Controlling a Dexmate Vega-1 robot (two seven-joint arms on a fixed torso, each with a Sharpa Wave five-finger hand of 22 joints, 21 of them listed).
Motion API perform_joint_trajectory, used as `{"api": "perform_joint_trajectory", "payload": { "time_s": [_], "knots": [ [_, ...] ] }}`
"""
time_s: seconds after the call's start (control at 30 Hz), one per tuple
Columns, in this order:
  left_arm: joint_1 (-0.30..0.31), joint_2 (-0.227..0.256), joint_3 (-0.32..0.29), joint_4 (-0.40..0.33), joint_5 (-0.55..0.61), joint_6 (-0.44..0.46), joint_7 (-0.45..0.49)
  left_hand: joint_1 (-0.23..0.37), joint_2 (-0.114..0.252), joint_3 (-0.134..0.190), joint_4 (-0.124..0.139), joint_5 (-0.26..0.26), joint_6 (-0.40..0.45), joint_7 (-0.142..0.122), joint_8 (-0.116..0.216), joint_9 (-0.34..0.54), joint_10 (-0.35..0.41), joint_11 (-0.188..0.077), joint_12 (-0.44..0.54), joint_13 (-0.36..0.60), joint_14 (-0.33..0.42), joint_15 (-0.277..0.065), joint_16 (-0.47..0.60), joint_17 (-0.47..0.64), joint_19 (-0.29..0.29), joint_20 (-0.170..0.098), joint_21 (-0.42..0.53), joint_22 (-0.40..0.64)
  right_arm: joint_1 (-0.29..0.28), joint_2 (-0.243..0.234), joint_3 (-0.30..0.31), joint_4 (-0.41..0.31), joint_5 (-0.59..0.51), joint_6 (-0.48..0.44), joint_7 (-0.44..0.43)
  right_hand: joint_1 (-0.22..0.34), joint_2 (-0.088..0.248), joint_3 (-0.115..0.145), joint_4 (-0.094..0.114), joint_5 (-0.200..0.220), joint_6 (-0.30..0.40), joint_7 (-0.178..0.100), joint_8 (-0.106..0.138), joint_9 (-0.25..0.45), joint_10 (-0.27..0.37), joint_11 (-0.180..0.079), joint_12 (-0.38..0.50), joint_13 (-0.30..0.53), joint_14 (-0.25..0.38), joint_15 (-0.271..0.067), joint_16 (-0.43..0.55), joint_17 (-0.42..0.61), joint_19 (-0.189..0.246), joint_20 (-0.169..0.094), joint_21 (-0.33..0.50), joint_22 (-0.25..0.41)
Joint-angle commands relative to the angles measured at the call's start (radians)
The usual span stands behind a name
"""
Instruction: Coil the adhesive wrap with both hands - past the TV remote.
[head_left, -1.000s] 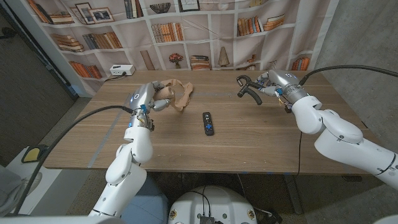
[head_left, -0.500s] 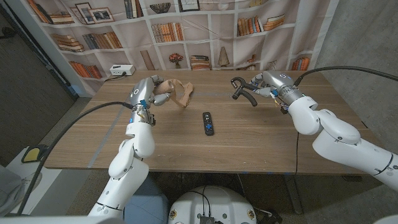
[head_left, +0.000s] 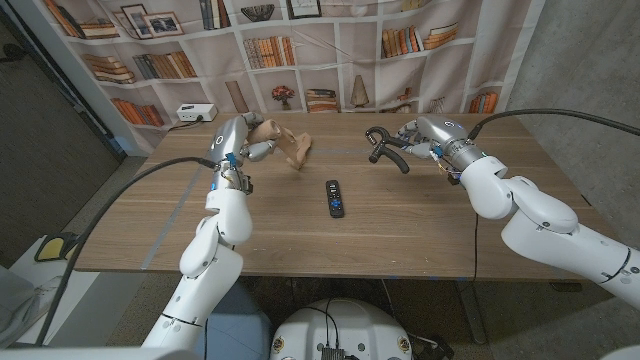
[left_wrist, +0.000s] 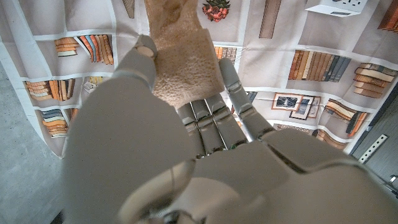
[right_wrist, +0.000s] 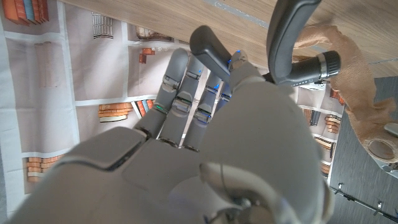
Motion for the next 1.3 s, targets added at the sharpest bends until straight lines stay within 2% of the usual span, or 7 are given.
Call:
{"api": "perform_joint_trajectory", "payload": {
  "time_s": [0.03, 0.33, 0.43, 0.53, 1.3],
  "knots": [
    [-0.038, -0.009, 0.013, 0.017, -0.028, -0.008, 0.025, 0.206, 0.204, 0.006, 0.002, 0.002, 0.008, -0.002, 0.005, 0.048, 0.008, -0.004, -0.004, 0.008, 0.082, -0.071, 0.000, 0.006, -0.006, 0.001, 0.010, -0.002, -0.001, -0.005, -0.003, 0.009, 0.005, 0.044, 0.012, 0.035, 0.037, 0.129, -0.022, 0.008, 0.008, 0.000, 0.004, 0.005, 0.013, -0.006, 0.007, 0.001, 0.067, -0.154, 0.001, 0.004, -0.005, -0.123, 0.010, 0.001],
    [-0.056, -0.007, 0.020, 0.023, -0.034, -0.020, 0.045, 0.206, 0.203, 0.006, 0.003, 0.002, 0.007, -0.004, 0.006, 0.048, 0.009, -0.004, -0.007, 0.010, 0.084, -0.071, -0.004, 0.010, -0.010, 0.000, 0.018, -0.009, -0.007, -0.012, 0.002, 0.013, 0.010, 0.088, 0.013, 0.034, 0.037, 0.129, -0.022, 0.008, 0.009, -0.003, 0.004, 0.006, 0.011, -0.008, 0.006, 0.002, 0.067, -0.154, -0.001, 0.004, -0.006, -0.123, 0.012, 0.001],
    [-0.062, 0.001, 0.018, 0.057, -0.048, -0.081, 0.106, 0.206, 0.202, 0.007, 0.003, 0.003, 0.011, -0.002, 0.008, 0.047, 0.011, -0.003, -0.009, 0.009, 0.085, -0.071, -0.006, 0.012, -0.014, 0.000, 0.022, -0.013, -0.012, -0.016, 0.009, 0.013, 0.014, 0.098, 0.010, 0.034, 0.037, 0.129, -0.022, 0.008, 0.009, -0.005, 0.004, 0.006, 0.012, -0.007, 0.006, 0.002, 0.067, -0.154, -0.001, 0.004, -0.007, -0.123, 0.012, 0.001],
    [-0.065, 0.000, 0.021, 0.068, -0.049, -0.095, 0.131, 0.208, 0.202, 0.008, 0.002, 0.003, 0.014, 0.000, 0.008, 0.045, 0.018, -0.004, -0.009, 0.007, 0.087, -0.071, -0.007, 0.013, -0.012, 0.001, 0.026, -0.016, -0.016, -0.019, 0.012, 0.012, 0.017, 0.105, 0.011, 0.034, 0.037, 0.129, -0.022, 0.008, 0.008, -0.004, 0.003, 0.006, 0.012, -0.008, 0.006, 0.002, 0.067, -0.154, -0.002, 0.003, -0.008, -0.123, 0.013, 0.001],
    [-0.102, 0.005, 0.044, 0.063, -0.036, -0.066, 0.090, 0.206, 0.201, 0.011, 0.005, 0.003, 0.014, -0.006, 0.011, 0.043, 0.028, -0.003, -0.019, 0.009, 0.107, -0.071, -0.026, 0.005, -0.022, -0.001, 0.049, -0.044, -0.018, -0.026, 0.007, 0.020, 0.020, 0.196, 0.018, 0.031, 0.037, 0.128, -0.020, 0.007, 0.010, -0.005, 0.004, 0.006, 0.016, -0.010, 0.005, 0.003, 0.068, -0.154, -0.004, 0.006, -0.013, -0.122, 0.019, 0.001]
  ]
}}
